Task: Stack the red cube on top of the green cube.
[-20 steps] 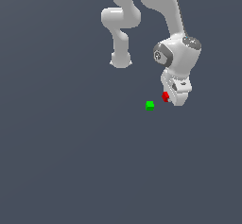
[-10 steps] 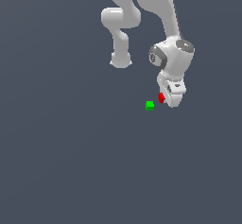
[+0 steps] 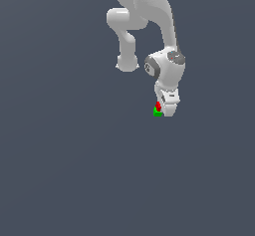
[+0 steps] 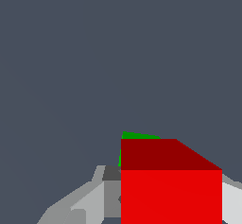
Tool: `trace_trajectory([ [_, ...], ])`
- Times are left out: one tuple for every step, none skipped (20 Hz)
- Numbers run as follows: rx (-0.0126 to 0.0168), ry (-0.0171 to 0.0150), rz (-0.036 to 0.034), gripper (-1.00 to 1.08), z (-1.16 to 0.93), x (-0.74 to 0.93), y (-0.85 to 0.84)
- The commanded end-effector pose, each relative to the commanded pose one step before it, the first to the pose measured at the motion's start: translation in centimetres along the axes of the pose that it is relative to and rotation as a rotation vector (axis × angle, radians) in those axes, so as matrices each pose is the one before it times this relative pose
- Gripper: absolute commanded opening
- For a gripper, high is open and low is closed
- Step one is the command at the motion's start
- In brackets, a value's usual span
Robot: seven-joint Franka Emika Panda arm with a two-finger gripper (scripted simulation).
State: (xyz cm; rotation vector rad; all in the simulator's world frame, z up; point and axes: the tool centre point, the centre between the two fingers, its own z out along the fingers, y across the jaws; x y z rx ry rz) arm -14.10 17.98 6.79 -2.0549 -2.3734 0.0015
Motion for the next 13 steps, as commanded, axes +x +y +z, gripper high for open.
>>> trace_trajectory([
  [-0.00174,-0.00034,-0.00104,-1.0,0.452,-0.607,-0.084],
  [0.0,0.0,0.0,-1.0,0.085,-0.107,-0.001],
  [0.0,0.0,0.0,-1.0,0.029,-0.036,0.001],
  [0.0,0.0,0.0,1.0,0.0,0.0,0.0],
  [0.0,0.0,0.0,1.0,0.0,0.0,0.0],
  [0.0,0.0,0.0,1.0,0.0,0.0,0.0],
  [0.0,0.0,0.0,1.0,0.0,0.0,0.0],
  [0.0,0.0,0.0,1.0,0.0,0.0,0.0],
  [0.0,0.0,0.0,1.0,0.0,0.0,0.0],
  [0.0,0.0,0.0,1.0,0.0,0.0,0.0],
  [0.0,0.0,0.0,1.0,0.0,0.0,0.0],
  [0.0,0.0,0.0,1.0,0.0,0.0,0.0],
  [0.0,0.0,0.0,1.0,0.0,0.0,0.0],
])
